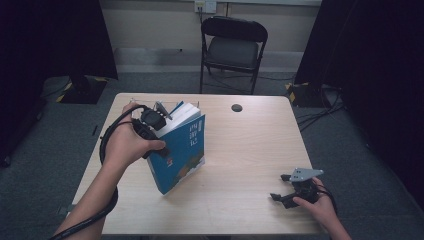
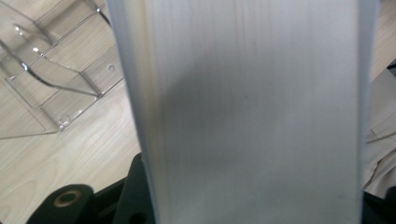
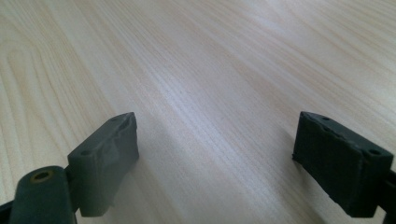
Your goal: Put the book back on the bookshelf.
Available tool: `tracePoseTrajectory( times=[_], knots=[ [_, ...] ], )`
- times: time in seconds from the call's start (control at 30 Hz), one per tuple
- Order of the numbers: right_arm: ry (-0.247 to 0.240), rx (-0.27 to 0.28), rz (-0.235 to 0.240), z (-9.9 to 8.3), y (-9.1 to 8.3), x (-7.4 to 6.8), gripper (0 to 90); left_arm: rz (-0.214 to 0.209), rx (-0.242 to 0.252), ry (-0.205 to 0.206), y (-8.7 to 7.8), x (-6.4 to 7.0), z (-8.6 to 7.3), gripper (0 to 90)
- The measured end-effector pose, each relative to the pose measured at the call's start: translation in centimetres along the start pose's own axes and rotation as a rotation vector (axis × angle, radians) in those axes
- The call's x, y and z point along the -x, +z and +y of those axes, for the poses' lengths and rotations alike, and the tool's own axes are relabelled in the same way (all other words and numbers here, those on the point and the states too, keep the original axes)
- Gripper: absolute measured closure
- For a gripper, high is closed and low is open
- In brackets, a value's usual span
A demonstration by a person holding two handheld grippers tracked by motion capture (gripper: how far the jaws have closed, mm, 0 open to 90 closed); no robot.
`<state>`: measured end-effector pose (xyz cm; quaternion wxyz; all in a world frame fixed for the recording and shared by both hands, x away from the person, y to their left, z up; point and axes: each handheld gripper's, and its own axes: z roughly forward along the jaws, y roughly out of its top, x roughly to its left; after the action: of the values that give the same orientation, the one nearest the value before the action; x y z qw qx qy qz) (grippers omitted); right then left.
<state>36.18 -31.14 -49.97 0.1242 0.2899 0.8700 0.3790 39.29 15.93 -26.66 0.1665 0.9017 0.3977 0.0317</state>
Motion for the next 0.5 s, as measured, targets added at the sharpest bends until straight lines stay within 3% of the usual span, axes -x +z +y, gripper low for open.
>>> tracePoseTrajectory(
  times=[0.5],
  knots=[
    [-0.002, 0.0, 0.002, 0.0, 0.0, 0.0, 13.0, 0.001, -0.008, -0.044, 0.0, -1.3, -1.0, 61.8]
  ],
)
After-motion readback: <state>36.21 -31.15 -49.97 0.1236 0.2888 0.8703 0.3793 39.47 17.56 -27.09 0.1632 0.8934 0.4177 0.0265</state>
